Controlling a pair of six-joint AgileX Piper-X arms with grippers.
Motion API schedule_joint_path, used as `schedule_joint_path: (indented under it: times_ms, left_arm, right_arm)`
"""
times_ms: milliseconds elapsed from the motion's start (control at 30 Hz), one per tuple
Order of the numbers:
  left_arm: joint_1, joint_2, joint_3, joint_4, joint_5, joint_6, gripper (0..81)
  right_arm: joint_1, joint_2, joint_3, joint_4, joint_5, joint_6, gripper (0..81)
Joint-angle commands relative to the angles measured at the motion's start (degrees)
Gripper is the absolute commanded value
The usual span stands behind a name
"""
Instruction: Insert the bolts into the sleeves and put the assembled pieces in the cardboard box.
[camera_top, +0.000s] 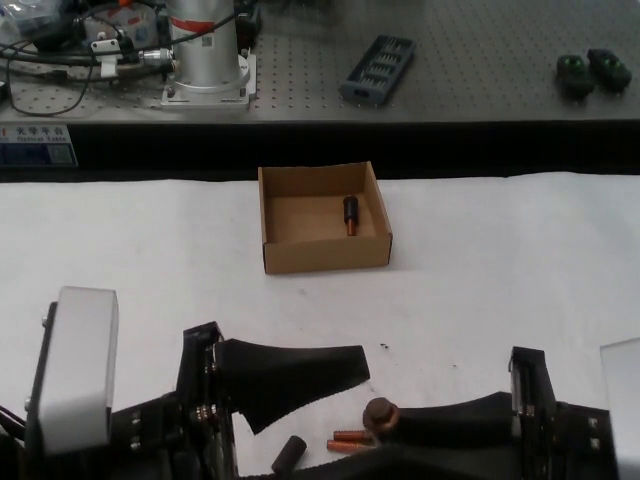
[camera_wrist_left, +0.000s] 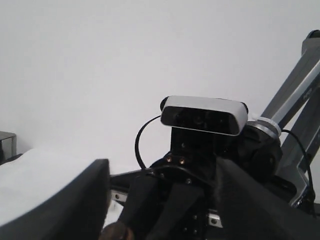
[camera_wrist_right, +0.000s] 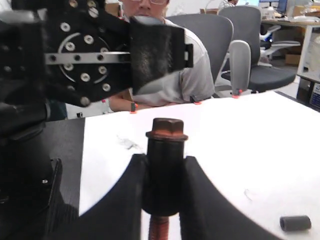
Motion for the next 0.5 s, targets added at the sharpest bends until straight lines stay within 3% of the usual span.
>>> schedule_joint_path:
  times_ms: [0,100,267,367,467]
  left_arm:
    - [-0.19,-0.77,0.04,-1.18,0.06,-3.01,44.9]
    - [-0.19,-2.33,0.52,-1.18,0.06,-3.65,37.4]
    - [0.75,-6.44,3.06,-1.18,-2.09,-3.64,2.2]
    - [1.65,-9.29,5.57,-1.18,-5.44,-3.43,0.4]
    - [2.48,-11.59,8.04,-0.92,-10.51,-3.43,0.6]
  right_arm:
    - [-0.04,-0.79,0.02,-0.48,4.93,1.49,5.5]
    - [-0.04,-0.79,0.02,-0.67,4.93,1.49,5.5]
    - [-0.33,-0.79,0.02,-0.96,5.86,0.49,5.5]
    - [-0.33,-0.79,0.02,-1.06,6.16,0.63,5.5]
    - [-0.33,-0.79,-1.18,-0.29,12.37,1.62,5.5]
